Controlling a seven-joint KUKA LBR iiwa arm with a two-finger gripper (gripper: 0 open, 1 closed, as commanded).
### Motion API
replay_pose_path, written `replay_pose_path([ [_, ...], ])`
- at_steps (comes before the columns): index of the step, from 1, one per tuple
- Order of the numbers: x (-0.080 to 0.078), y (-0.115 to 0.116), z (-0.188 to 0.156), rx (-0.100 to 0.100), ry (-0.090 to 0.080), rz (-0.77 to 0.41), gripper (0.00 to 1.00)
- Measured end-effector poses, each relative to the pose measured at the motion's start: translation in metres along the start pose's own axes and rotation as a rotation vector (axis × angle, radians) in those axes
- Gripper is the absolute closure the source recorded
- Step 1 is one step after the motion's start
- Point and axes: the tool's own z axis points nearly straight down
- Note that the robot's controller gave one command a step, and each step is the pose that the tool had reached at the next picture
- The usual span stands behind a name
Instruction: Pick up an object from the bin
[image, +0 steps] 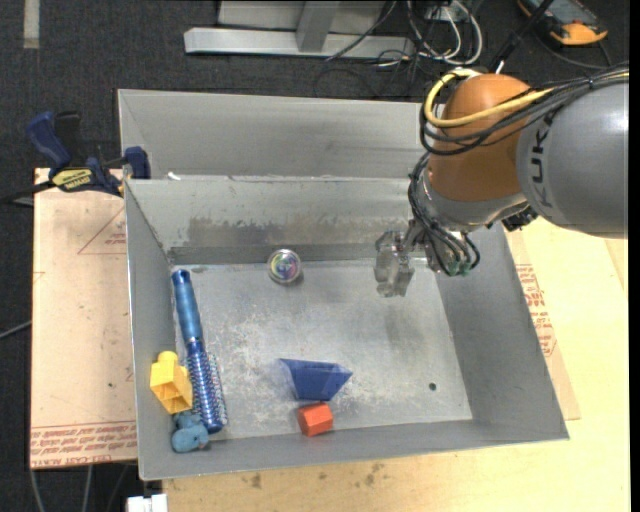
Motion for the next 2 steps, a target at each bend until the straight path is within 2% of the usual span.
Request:
replay_pose_path([
  [1, 0.015, 0.045, 0.019, -0.002, 0.001, -0.405, 1.0],
  [2, 0.094, 0.019, -0.048, 0.001, -0.001, -0.778, 1.0],
])
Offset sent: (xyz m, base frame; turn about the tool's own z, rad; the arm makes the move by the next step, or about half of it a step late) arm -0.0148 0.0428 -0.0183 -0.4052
